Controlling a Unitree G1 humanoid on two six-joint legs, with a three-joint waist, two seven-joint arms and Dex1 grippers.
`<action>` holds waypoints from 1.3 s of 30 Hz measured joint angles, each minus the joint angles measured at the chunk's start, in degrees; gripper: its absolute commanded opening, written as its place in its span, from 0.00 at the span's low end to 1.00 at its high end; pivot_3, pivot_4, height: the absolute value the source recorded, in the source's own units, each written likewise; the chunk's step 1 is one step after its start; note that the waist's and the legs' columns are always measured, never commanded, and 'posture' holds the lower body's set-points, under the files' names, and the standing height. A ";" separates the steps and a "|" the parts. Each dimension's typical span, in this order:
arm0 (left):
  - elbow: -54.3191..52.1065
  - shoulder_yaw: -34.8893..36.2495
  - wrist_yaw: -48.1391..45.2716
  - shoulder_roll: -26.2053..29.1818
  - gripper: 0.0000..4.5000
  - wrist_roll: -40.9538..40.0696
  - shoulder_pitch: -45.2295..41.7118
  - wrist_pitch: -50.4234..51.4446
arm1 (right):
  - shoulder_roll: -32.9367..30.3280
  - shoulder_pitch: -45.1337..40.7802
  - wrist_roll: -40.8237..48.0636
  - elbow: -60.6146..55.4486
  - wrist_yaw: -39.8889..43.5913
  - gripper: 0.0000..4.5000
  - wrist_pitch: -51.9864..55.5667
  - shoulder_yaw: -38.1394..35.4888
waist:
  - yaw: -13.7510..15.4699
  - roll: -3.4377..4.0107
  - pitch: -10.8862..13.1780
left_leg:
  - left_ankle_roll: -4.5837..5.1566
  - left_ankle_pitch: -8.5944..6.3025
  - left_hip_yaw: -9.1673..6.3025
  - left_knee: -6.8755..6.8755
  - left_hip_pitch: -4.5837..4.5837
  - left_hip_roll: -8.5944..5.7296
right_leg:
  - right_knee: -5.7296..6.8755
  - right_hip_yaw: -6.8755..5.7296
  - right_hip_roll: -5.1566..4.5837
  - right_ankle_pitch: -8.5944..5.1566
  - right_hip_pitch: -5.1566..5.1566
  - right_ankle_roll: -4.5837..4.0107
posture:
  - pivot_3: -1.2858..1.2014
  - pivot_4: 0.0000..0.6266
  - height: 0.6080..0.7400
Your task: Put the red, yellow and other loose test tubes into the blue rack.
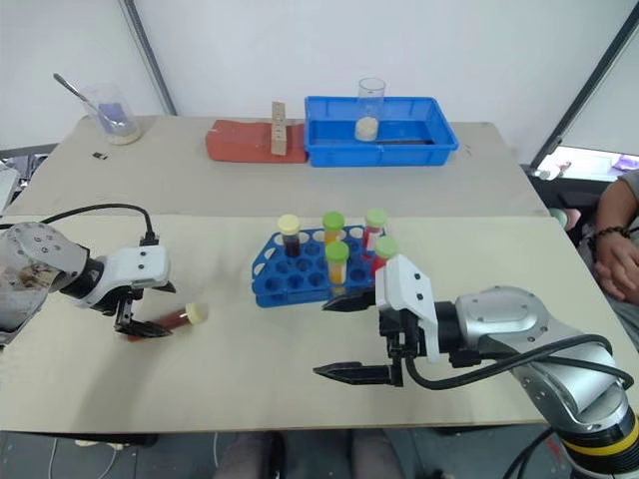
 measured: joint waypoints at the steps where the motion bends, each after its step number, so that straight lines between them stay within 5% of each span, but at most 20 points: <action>1: 0.04 -0.50 -0.26 -0.29 1.00 0.69 -0.23 0.56 | -0.01 0.01 0.04 -0.05 -0.09 0.99 0.01 -0.02 | 0.00 0.00 0.00 | 0.00 0.00 0.00 0.00 0.01 0.00 | 0.02 0.00 0.00 -0.01 0.01 0.02 | 0.52 0.24 0.74; 8: -0.11 -2.37 -0.57 -1.79 1.00 3.95 -0.29 3.11 | -0.17 0.73 0.83 -0.13 -0.18 0.99 0.04 -0.15 | 0.00 -0.01 -0.01 | 0.00 0.00 -0.04 0.07 0.03 0.00 | 0.12 0.00 0.02 0.04 0.02 0.10 | 0.52 0.24 0.74; 11: -0.13 -2.52 -0.17 -2.63 0.81 5.22 -0.28 3.40 | -0.17 0.71 1.48 -0.28 -0.32 1.00 0.05 -0.17 | 0.05 -0.01 -0.01 | 0.00 0.00 -0.05 0.10 0.03 0.00 | 0.13 0.00 0.01 0.04 0.04 0.10 | 0.52 0.24 0.74; 17: 0.02 -3.21 0.04 -3.92 0.21 7.20 -0.28 3.50 | -0.18 -0.10 2.14 -0.32 -1.08 1.00 0.15 -0.17 | 0.02 -0.01 -0.01 | 0.01 0.00 -0.06 0.19 0.06 0.00 | 0.15 0.00 0.01 0.03 0.10 0.10 | 0.52 0.24 0.74; 30: 0.19 -2.85 -1.11 -4.26 0.20 6.62 -0.22 1.81 | -0.88 -0.46 3.46 -0.36 -1.57 1.00 1.33 -0.33 | 0.06 -0.01 -0.01 | 0.01 0.00 -0.09 0.24 0.12 0.00 | 0.16 0.00 0.01 0.03 0.20 0.09 | 0.52 0.24 0.74; 39: -2.74 14.08 0.15 -9.05 0.20 -8.92 0.19 5.28 | -2.71 0.97 4.53 -0.33 -2.56 1.00 2.10 -3.73 | 0.05 -0.03 -0.02 | 0.01 0.00 -0.14 0.34 0.09 0.00 | 0.15 -0.01 0.01 0.08 0.26 0.22 | 0.52 0.24 0.74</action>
